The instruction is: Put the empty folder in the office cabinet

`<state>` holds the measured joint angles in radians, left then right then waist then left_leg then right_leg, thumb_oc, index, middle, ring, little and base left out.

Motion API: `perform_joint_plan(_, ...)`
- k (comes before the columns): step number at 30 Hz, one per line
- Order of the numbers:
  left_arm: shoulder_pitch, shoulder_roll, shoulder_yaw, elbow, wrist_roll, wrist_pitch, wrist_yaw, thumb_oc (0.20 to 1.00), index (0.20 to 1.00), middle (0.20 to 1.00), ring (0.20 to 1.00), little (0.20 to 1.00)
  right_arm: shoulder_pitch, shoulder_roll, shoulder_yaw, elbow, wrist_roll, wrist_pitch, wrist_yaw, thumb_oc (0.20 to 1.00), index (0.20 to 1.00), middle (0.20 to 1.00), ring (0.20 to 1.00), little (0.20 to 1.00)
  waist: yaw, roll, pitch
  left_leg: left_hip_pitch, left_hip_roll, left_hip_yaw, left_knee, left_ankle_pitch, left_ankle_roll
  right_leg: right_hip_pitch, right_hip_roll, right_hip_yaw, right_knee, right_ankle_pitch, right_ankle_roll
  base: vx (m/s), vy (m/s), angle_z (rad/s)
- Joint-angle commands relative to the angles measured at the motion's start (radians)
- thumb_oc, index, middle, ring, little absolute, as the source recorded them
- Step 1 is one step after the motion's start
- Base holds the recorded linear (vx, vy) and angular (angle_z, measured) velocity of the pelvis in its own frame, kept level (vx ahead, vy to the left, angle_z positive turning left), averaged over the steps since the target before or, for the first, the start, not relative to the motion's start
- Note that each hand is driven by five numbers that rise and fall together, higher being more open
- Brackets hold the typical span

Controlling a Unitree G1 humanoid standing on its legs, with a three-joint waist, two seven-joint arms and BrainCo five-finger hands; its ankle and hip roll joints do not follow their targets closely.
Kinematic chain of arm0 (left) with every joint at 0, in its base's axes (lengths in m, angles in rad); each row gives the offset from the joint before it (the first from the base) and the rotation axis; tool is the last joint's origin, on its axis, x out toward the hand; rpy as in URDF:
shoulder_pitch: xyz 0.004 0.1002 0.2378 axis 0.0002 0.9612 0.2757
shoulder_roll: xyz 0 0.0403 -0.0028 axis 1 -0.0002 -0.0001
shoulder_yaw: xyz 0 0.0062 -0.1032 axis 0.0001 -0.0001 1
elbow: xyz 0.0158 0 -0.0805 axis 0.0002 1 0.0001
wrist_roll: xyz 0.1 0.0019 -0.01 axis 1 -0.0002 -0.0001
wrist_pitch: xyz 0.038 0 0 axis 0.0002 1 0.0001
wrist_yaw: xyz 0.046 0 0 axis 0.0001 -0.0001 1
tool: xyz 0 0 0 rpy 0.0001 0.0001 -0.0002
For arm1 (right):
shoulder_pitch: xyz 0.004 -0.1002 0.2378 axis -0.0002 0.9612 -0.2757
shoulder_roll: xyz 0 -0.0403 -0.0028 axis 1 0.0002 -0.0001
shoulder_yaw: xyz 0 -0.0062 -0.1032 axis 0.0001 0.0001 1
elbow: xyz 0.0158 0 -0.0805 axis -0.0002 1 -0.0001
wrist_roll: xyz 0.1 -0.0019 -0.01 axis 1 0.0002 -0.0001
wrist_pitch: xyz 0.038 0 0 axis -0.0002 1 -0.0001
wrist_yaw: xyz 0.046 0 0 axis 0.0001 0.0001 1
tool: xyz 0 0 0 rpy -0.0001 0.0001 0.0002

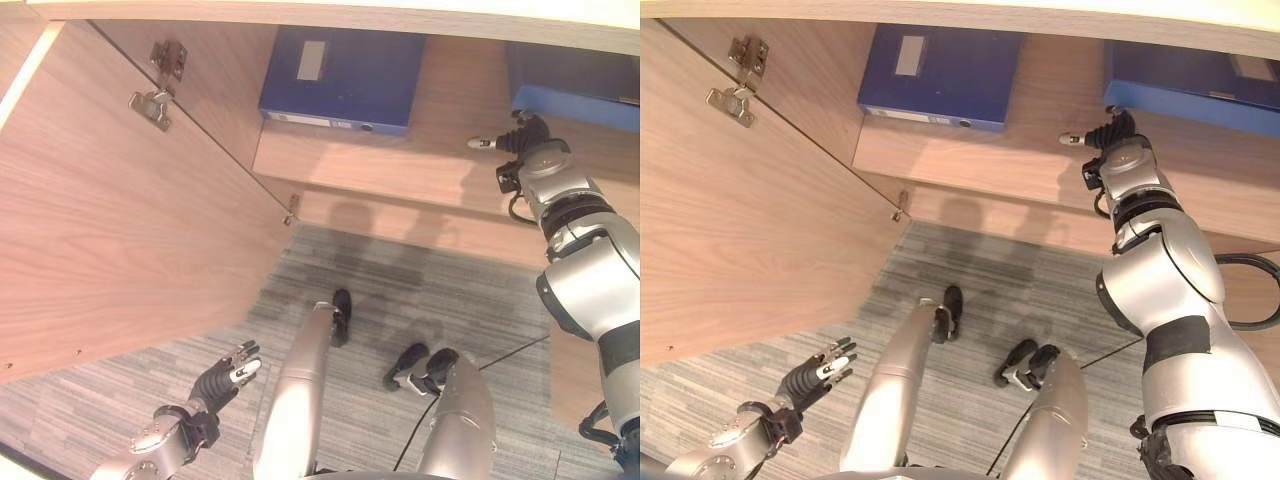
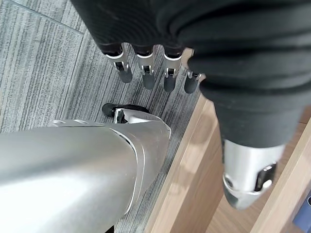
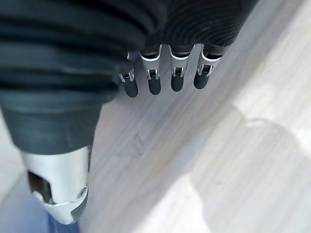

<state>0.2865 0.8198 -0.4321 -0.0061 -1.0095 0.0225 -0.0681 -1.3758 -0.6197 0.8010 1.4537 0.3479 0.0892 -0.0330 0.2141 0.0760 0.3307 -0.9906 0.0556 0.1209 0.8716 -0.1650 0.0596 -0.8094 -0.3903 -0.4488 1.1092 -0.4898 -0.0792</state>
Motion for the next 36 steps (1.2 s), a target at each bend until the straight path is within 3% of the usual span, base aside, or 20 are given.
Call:
perform_joint_plan(1,0.064,0.069,0.054,-0.079,0.057,0.026,-0.082,1.000,1.000,1.000,1.000,1.000,0.019,-0.084,0.156,-0.106,-0.228,-0.003,0.191,1.000,1.000,1.000,1.000,1.000,0.043,-0.021,-0.008,0.075,0.020,-0.002,0.013,-0.130,0.029,0.058,0.036,0.101,-0.188,0.107,0.029,0.00,0.000,0.00)
perform_joint_plan(7,0.035,0.046,0.071,-0.107,0.098,0.040,-0.136,1.000,1.000,1.000,1.000,1.000,0.159,-0.082,0.234,-0.217,-0.361,-0.003,0.352,1.000,1.000,1.000,1.000,1.000,0.042,-0.019,-0.001,0.094,0.021,-0.007,-0.019,-0.115,0.021,0.075,0.034,0.090,-0.217,0.125,0.048,-0.01,-0.004,0.00)
perform_joint_plan(14,-0.019,0.003,0.090,-0.098,0.123,0.038,-0.147,1.000,1.000,1.000,1.000,1.000,0.263,-0.010,0.155,-0.234,-0.400,0.014,0.381,1.000,1.000,1.000,1.000,1.000,0.043,-0.019,0.003,0.169,0.019,0.001,-0.142,-0.068,0.008,0.132,0.047,0.066,-0.322,0.194,0.088,-0.02,-0.010,-0.01)
perform_joint_plan(21,-0.081,-0.013,0.073,-0.081,0.121,0.037,-0.153,1.000,1.000,1.000,1.000,1.000,0.312,0.049,0.110,-0.253,-0.420,0.026,0.372,1.000,1.000,1.000,1.000,1.000,0.030,-0.036,-0.016,0.337,0.014,0.019,-0.346,0.008,-0.015,0.275,0.077,0.040,-0.527,0.309,0.138,0.00,0.013,-0.06)
perform_joint_plan(24,-0.130,-0.055,0.041,-0.006,0.131,0.041,-0.159,1.000,1.000,1.000,1.000,1.000,0.377,0.087,0.078,-0.341,-0.397,0.017,0.353,1.000,1.000,1.000,1.000,1.000,0.004,-0.058,-0.049,0.532,0.001,0.049,-0.568,0.082,-0.042,0.448,0.116,0.014,-0.762,0.417,0.183,0.05,0.054,-0.12)
perform_joint_plan(25,-0.131,-0.056,0.040,-0.003,0.131,0.040,-0.159,1.000,1.000,1.000,1.000,1.000,0.378,0.086,0.077,-0.342,-0.397,0.017,0.353,1.000,1.000,1.000,1.000,1.000,0.004,-0.057,-0.045,0.541,0.000,0.049,-0.577,0.086,-0.042,0.457,0.118,0.013,-0.770,0.422,0.184,0.10,0.083,-0.14)
perform_joint_plan(26,-0.150,-0.094,0.017,0.077,0.138,0.043,-0.157,1.000,1.000,1.000,1.000,1.000,0.413,0.094,0.042,-0.400,-0.346,0.002,0.333,1.000,1.000,1.000,1.000,1.000,-0.016,-0.072,-0.075,0.625,-0.008,0.076,-0.683,0.129,-0.059,0.524,0.138,-0.002,-0.875,0.473,0.212,0.05,0.056,-0.31)
perform_joint_plan(30,-0.174,-0.188,-0.006,0.240,0.168,0.046,-0.147,1.000,1.000,1.000,1.000,1.000,0.515,0.096,-0.055,-0.512,-0.240,-0.016,0.281,1.000,1.000,1.000,1.000,1.000,-0.054,-0.071,-0.120,0.749,-0.017,0.115,-0.841,0.189,-0.074,0.606,0.162,-0.010,-0.990,0.527,0.243,0.05,0.104,-0.35)
perform_joint_plan(32,-0.175,-0.261,-0.005,0.340,0.187,0.059,-0.141,1.000,1.000,1.000,1.000,1.000,0.619,0.086,-0.136,-0.624,-0.204,-0.030,0.258,1.000,1.000,1.000,1.000,1.000,-0.090,-0.059,-0.137,0.810,-0.022,0.121,-0.900,0.200,-0.066,0.627,0.164,0.011,-0.979,0.522,0.253,0.04,0.121,-0.32)
perform_joint_plan(33,-0.188,-0.350,0.018,0.472,0.205,0.061,-0.119,1.000,1.000,1.000,1.000,1.000,0.724,0.096,-0.244,-0.671,-0.165,-0.046,0.207,1.000,1.000,1.000,1.000,1.000,-0.126,-0.048,-0.150,0.857,-0.022,0.134,-0.924,0.204,-0.055,0.641,0.151,0.040,-0.925,0.493,0.254,0.03,0.084,-0.29)
perform_joint_plan(36,-0.191,-0.423,0.066,0.594,0.217,0.056,-0.096,1.000,1.000,1.000,1.000,1.000,0.821,0.089,-0.336,-0.706,-0.185,-0.062,0.156,1.000,1.000,1.000,1.000,1.000,-0.140,-0.040,-0.168,0.902,-0.016,0.149,-0.950,0.199,-0.048,0.672,0.121,0.037,-0.873,0.476,0.248,0.04,0.013,-0.29)
